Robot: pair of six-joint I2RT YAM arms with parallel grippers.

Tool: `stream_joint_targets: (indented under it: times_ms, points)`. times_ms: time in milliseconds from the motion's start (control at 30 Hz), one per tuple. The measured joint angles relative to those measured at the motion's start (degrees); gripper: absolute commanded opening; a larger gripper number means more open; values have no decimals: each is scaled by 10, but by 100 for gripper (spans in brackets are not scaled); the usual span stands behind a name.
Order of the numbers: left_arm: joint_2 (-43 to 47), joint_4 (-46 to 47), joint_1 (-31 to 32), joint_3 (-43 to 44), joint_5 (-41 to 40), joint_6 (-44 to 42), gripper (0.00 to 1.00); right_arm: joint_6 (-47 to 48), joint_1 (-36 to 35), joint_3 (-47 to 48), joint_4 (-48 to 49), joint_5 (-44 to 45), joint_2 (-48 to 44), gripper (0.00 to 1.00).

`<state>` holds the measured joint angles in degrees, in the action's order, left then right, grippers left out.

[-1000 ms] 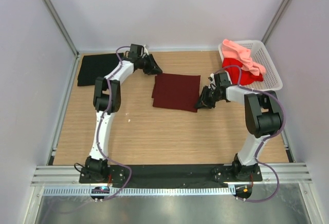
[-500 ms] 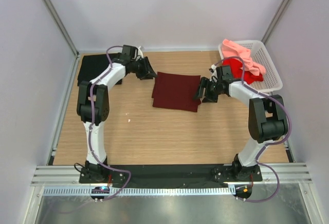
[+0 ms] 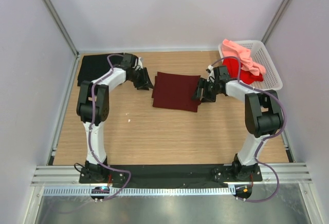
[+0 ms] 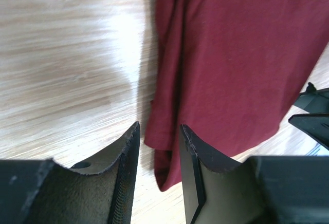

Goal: Fold and stack the t-shirts
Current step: Neatly place the folded tshirt to the corner

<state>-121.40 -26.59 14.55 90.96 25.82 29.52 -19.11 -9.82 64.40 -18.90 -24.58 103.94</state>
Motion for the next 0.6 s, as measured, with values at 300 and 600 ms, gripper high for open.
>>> stream_joint_targets:
  times_ms: [300, 600]
  points:
    - [-6, -3, 0, -25, -7, -1, 38, 10, -5, -21, 35, -2, 5, 70]
    - [-7, -3, 0, -25, -9, -1, 38, 16, -9, -22, 41, 9, 4, 74]
